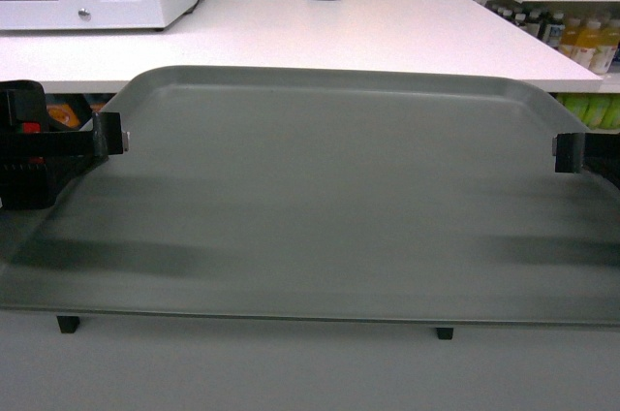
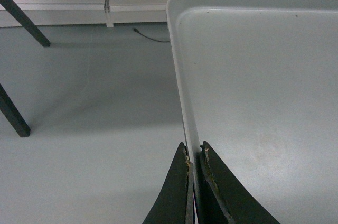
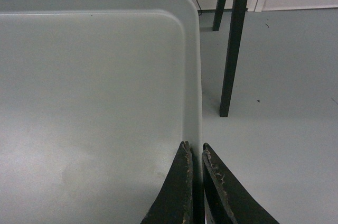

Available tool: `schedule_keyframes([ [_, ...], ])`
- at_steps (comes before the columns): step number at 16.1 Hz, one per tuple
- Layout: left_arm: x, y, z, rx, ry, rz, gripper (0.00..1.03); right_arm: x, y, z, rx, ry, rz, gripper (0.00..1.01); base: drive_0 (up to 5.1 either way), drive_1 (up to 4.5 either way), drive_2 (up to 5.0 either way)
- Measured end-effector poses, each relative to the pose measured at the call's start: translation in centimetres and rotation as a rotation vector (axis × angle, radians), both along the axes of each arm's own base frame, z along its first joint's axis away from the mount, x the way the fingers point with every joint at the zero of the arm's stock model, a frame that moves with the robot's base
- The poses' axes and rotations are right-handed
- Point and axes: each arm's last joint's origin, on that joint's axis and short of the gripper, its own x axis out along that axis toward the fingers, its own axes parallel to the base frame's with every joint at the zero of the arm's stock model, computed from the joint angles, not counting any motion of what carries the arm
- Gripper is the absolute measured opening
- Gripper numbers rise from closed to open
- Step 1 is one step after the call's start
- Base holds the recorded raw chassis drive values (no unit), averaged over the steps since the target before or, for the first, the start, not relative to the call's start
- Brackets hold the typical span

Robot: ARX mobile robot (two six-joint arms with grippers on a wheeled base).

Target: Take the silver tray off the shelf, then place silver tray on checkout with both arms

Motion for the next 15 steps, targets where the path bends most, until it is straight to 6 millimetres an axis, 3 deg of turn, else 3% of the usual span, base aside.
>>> schedule_keyframes([
  [15,0.0,0.0,0.0,0.0,0.0,0.0,0.03,0.0,0.0,0.0,-0.001,0.0,-0.001,0.02,0.1,4.37,-4.2],
])
